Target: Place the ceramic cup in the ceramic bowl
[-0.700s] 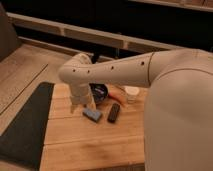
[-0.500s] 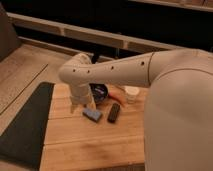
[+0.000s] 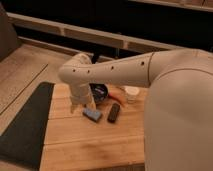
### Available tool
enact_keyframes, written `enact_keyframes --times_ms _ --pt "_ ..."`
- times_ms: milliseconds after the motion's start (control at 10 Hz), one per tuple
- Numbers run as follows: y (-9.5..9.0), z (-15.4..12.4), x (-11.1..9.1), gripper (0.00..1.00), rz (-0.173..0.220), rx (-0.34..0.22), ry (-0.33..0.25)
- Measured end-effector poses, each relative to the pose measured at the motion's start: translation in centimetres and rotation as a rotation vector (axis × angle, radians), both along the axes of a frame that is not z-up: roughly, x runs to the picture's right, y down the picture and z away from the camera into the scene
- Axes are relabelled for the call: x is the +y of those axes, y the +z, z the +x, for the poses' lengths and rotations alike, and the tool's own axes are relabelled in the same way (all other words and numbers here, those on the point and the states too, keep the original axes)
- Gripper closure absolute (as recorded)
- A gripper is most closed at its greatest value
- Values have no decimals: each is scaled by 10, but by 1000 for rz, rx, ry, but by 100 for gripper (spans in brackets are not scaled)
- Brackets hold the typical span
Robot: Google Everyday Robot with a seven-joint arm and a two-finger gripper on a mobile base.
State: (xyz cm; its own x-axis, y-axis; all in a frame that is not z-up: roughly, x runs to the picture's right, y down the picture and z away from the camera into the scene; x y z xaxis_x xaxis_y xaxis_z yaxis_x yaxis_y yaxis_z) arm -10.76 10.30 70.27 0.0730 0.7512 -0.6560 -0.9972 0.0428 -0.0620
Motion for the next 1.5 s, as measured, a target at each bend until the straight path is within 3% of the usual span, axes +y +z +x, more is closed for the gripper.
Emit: enact_keyframes --times_ms 1100,1300,1500 --pt "0 0 -1 35 3 1 -2" --pt "5 6 -16 35 53 -17 14" --pt "9 29 -58 35 185 -65 51"
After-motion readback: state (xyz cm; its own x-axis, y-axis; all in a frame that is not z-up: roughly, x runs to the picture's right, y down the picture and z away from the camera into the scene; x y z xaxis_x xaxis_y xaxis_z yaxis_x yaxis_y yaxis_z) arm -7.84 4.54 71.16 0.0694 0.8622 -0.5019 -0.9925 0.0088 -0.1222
